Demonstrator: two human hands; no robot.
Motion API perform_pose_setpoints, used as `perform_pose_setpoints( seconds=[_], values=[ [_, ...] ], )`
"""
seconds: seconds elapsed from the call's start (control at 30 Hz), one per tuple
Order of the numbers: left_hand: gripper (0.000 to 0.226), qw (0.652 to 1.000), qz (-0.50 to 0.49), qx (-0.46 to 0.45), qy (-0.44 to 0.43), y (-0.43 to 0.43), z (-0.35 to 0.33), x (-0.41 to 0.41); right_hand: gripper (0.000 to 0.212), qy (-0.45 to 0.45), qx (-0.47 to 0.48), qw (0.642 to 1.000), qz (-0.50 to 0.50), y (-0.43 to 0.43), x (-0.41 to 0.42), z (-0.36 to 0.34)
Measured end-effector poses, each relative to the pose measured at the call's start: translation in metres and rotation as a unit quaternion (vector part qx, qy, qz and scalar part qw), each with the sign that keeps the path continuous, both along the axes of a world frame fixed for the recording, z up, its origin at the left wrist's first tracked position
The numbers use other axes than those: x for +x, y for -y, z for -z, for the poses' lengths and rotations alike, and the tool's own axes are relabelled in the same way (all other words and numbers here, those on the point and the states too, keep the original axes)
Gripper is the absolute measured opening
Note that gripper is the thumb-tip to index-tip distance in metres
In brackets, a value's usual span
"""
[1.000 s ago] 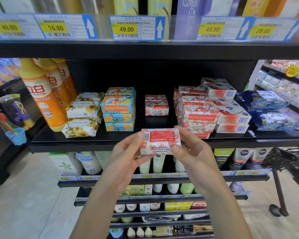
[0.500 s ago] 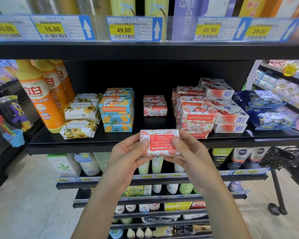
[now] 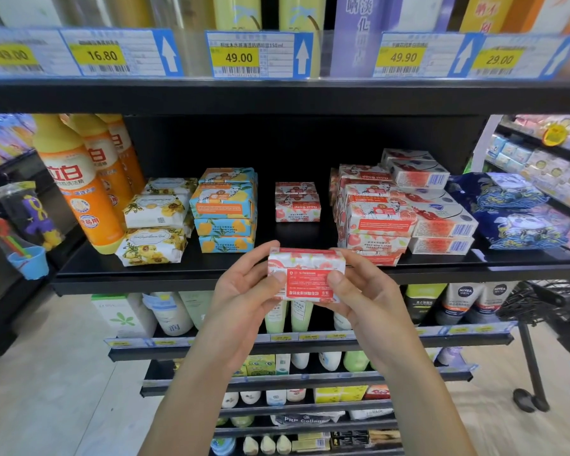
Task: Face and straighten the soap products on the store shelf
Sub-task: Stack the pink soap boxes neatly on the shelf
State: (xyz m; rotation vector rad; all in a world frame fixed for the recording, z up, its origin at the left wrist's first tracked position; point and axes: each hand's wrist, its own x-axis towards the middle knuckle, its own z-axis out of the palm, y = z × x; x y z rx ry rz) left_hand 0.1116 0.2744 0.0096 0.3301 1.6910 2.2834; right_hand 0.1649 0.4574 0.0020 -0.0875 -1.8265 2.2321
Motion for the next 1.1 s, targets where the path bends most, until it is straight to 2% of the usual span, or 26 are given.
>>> perform_pose_setpoints(
  seconds=[0.37,0.6,0.77,1.0,1.1],
  values=[
    [0.045,0.999,0.013,-0.017,0.026,-0.003,-0.002,0.005,0.049,-0.048,0.031,0.998,-0.027,-0.005,0.004,0.005],
    [0.052,1.000,-0.001,0.002,0.013,-0.004,0.001,0.005,0.052,-0.003,-0.021,1.000,-0.011,0.000,0.001,0.003],
    [0.054,1.000,0.000,0.008,0.011,-0.004,0.005,0.005,0.053,0.034,-0.022,0.999,0.001,0.003,0.000,0.005],
    [0.053,1.000,0.003,0.024,0.009,-0.004,0.005,0.006,0.045,0.035,-0.040,0.998,0.016,0.004,0.000,0.004],
    [0.052,1.000,0.017,0.022,0.007,-0.003,0.003,0.005,0.049,0.032,-0.055,0.998,0.015,0.003,0.002,0.003]
  ],
)
